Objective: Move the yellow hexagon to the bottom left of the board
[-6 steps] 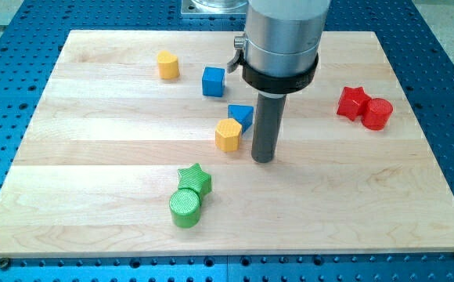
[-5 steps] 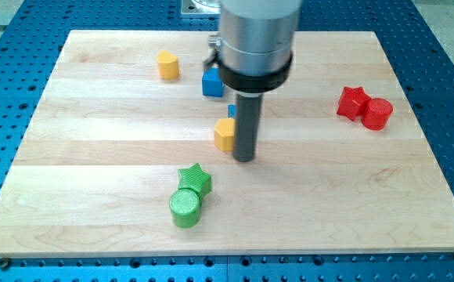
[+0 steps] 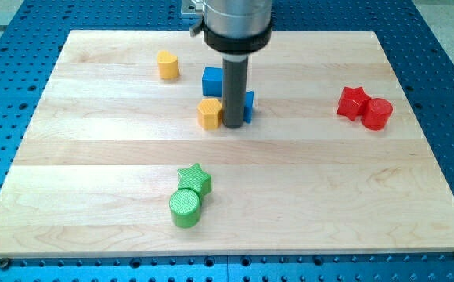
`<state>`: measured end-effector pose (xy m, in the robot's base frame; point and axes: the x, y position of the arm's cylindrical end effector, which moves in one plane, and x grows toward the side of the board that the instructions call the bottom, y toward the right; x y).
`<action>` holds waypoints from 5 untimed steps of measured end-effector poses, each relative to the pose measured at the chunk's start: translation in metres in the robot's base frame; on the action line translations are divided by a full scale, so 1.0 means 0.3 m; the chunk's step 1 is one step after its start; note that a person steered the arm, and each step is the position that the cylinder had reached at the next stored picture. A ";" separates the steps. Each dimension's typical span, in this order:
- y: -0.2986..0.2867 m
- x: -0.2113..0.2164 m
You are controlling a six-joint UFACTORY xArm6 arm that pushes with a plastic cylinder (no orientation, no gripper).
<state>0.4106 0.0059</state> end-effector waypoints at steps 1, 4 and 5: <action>-0.246 -0.040; -0.583 -0.033; -0.768 0.026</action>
